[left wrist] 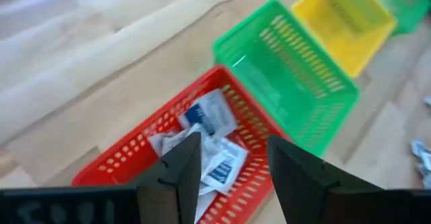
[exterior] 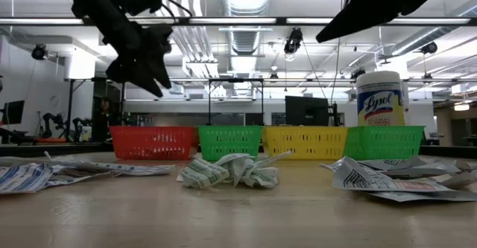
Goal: Pick & Place First Aid Supplies
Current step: Put the alcohol pad into the red basket
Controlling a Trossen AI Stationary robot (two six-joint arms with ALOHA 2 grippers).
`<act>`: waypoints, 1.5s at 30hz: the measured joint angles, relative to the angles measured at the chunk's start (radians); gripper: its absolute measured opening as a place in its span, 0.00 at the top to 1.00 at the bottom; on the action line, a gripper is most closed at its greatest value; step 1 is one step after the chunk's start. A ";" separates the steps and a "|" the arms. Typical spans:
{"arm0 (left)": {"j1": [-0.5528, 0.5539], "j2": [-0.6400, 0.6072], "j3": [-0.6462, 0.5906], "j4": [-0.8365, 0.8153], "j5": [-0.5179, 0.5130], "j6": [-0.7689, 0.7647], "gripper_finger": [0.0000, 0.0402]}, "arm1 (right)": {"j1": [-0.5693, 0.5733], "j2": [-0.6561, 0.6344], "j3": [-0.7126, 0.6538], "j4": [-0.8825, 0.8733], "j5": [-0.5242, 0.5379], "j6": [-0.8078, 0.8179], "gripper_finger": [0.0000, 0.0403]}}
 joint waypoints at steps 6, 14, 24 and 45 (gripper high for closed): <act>-0.060 -0.045 0.000 0.005 -0.002 0.088 0.60 | 0.000 0.000 0.000 -0.010 -0.152 -0.002 0.78; -0.179 -0.044 -0.015 0.092 -0.003 0.204 0.60 | 0.000 0.000 0.000 -0.145 -0.338 0.083 0.82; -0.286 -0.044 -0.117 0.392 -0.003 0.441 0.60 | 0.000 0.000 0.000 -0.370 -0.531 0.379 0.84; -0.349 -0.149 -0.317 0.622 -0.003 0.453 0.60 | 0.000 0.000 0.000 -0.478 -0.637 0.573 0.72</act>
